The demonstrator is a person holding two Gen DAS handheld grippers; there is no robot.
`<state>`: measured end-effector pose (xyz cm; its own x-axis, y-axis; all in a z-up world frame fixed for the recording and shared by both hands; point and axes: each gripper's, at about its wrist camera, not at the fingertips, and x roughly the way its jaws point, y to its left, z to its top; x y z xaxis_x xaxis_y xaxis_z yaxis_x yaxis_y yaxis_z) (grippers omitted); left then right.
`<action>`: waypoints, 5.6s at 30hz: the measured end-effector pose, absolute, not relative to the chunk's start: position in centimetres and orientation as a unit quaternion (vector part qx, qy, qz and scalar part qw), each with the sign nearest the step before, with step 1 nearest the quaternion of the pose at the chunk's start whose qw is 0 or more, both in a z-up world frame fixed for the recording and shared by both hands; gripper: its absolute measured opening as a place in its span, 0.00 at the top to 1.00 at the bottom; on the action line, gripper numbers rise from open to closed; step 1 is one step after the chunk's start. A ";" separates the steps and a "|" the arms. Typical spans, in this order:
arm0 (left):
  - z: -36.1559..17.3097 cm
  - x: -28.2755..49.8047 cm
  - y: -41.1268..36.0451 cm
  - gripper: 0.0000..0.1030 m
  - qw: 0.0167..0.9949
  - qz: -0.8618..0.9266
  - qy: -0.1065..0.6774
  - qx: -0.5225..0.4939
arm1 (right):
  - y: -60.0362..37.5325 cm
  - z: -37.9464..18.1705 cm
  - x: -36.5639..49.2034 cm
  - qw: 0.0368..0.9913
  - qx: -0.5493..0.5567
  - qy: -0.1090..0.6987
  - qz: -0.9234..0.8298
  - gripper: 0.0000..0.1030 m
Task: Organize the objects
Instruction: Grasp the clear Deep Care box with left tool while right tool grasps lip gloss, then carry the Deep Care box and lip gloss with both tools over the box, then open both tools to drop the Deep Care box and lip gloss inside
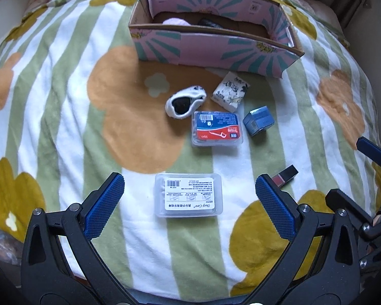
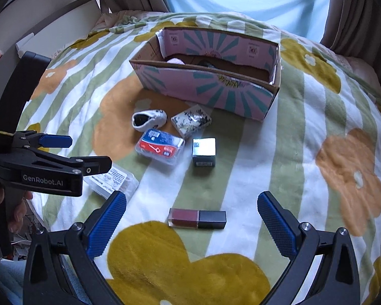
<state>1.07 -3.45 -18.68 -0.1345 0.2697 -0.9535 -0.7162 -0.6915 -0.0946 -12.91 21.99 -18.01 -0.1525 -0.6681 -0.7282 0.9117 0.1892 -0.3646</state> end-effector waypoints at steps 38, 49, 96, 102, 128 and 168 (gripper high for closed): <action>-29.7 2.3 -2.7 0.14 0.319 0.707 0.229 -0.588 | 18.0 -26.3 -17.8 0.578 0.163 0.469 -0.647 0.22; -26.7 1.3 -2.6 0.14 0.329 0.712 0.204 -0.585 | 19.0 -21.7 -16.5 0.578 0.151 0.458 -0.658 0.23; 1.0 -4.5 -4.1 0.14 0.401 0.774 0.152 -0.466 | 22.6 -0.8 -0.3 0.431 0.060 0.322 -0.841 0.22; 1.7 -6.6 -1.6 0.14 0.400 0.776 0.152 -0.462 | 19.2 1.9 -0.7 0.429 0.053 0.323 -0.842 0.23; -10.2 -21.5 11.7 0.14 0.316 0.773 0.142 -0.532 | 1.6 -1.3 -18.0 0.300 0.273 0.317 -0.857 0.23; -23.7 -23.2 18.0 0.00 0.328 0.729 0.259 -0.541 | 0.2 -8.3 -25.5 0.221 0.416 0.236 -0.850 0.04</action>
